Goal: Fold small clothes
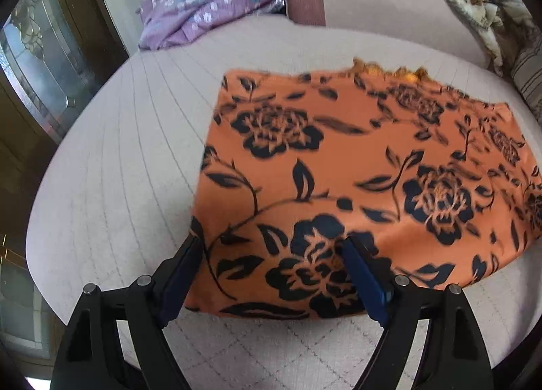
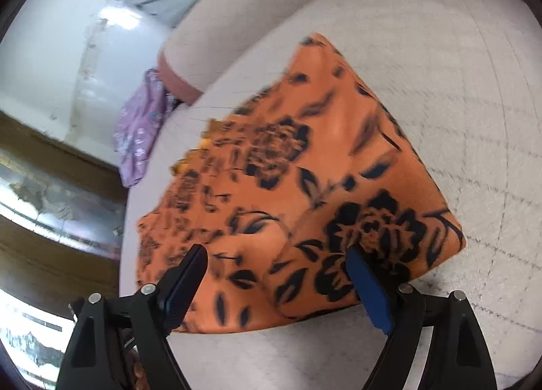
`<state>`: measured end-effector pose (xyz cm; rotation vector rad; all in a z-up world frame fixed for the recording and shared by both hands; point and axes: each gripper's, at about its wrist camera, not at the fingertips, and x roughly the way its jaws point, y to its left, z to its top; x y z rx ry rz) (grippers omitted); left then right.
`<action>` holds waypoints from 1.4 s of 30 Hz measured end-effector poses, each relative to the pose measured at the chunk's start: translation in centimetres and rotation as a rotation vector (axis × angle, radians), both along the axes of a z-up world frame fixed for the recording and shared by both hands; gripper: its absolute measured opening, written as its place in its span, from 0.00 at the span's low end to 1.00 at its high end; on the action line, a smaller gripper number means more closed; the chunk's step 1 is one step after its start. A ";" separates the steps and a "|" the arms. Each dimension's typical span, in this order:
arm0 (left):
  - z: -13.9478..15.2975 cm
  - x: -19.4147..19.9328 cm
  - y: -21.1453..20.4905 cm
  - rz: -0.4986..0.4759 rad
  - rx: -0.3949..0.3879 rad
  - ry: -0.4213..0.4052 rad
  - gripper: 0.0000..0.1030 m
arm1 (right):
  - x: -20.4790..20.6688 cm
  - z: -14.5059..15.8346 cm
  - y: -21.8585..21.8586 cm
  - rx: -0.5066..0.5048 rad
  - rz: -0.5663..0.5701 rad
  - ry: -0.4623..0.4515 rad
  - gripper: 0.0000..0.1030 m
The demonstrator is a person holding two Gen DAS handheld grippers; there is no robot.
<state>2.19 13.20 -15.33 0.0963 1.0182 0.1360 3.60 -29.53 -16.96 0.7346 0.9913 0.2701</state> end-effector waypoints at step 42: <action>0.6 3.5 -6.2 -0.029 -0.039 -0.028 0.83 | -1.2 -3.3 -5.5 0.226 -0.328 0.050 0.86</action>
